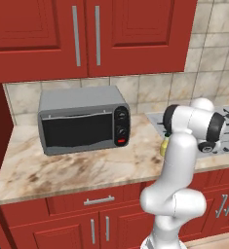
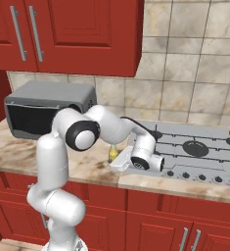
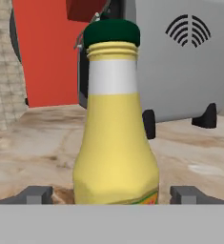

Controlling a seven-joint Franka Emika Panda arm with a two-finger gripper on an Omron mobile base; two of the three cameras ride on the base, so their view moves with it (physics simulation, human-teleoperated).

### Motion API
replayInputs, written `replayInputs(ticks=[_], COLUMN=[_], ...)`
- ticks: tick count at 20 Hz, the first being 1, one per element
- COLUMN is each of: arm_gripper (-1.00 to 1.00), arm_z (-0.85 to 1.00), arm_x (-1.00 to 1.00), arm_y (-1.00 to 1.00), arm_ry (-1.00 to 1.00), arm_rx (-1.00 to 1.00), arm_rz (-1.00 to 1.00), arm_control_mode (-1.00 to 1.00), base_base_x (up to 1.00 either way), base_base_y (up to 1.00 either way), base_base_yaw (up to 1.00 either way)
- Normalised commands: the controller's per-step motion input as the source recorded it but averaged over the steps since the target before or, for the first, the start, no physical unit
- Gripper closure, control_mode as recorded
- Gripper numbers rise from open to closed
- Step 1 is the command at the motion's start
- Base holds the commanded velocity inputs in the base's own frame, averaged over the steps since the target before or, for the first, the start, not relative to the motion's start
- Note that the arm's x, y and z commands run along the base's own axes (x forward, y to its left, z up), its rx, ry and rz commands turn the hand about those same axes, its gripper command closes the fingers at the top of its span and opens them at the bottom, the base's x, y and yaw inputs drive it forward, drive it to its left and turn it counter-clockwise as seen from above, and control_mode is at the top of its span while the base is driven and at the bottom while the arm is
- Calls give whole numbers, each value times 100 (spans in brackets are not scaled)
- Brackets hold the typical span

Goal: Take 2 condiments from the cabinet and move them on the counter near the stove.Make sure the condiments are lined up with each other, next to each other.

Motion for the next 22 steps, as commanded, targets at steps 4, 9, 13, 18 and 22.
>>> replayInputs(ticks=[4,9,13,18,22], arm_gripper=[-100,-100,-100,-100,-100], arm_z=[25,42,42,47,44], arm_x=[-13,-8,-19,-39,-55], arm_y=[-1,-1,0,-7,-9], arm_ry=[0,-4,-3,-2,-1], arm_rx=[0,0,0,0,0], arm_rz=[1,0,0,0,0], arm_control_mode=[-100,-100,-100,-100,-100], base_base_x=[0,0,0,0,0], base_base_y=[0,0,0,0,0], base_base_yaw=[0,0,0,0,0])
